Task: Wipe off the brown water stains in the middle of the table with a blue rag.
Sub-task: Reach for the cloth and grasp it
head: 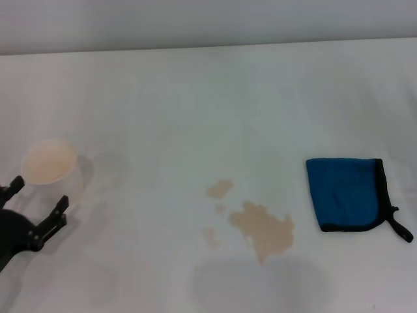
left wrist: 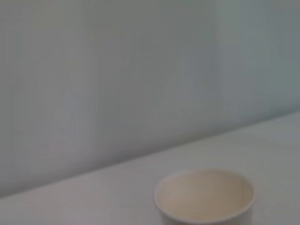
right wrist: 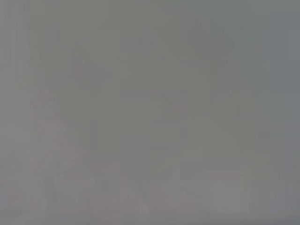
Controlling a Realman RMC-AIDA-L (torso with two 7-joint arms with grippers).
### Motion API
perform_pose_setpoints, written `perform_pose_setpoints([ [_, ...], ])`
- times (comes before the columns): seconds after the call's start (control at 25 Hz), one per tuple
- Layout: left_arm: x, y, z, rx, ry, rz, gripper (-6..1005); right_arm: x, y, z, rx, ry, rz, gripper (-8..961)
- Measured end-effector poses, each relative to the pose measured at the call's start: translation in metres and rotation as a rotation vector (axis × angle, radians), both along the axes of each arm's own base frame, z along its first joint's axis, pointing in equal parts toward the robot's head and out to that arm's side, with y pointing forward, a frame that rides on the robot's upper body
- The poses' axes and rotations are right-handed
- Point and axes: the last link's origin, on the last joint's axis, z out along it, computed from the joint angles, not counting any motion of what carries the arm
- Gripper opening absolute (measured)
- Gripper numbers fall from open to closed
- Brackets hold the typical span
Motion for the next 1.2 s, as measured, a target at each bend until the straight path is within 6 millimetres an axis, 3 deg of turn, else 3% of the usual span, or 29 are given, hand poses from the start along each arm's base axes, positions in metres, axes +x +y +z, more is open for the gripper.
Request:
perform_pose_setpoints([
  [0.2,0.0,-0.026,0.009,0.042,-0.063,-0.029,888,0.001,-0.002,0.003,0.013,-0.005,-0.004,840],
  [0.4,-0.002,-0.04,0.018,0.102,-0.102,-0.025,886,0.002,-0.004,0.013,0.035,-0.024,0.006,838],
  [0.76,-0.021,-0.062,0.052,0.327,-0.156,0.077,882,0.001,-0.024,0.05,0.062,0.073,0.082,833],
  [0.88,-0.031,-0.065,0.066,0.419,-0.164,0.13,882,-0.003,-0.026,0.06,0.02,0.109,0.118,832],
  [1.2,-0.04,-0.06,0.081,0.517,-0.166,0.185,881,-0.017,-0.018,0.101,-0.132,0.244,0.107,828],
])
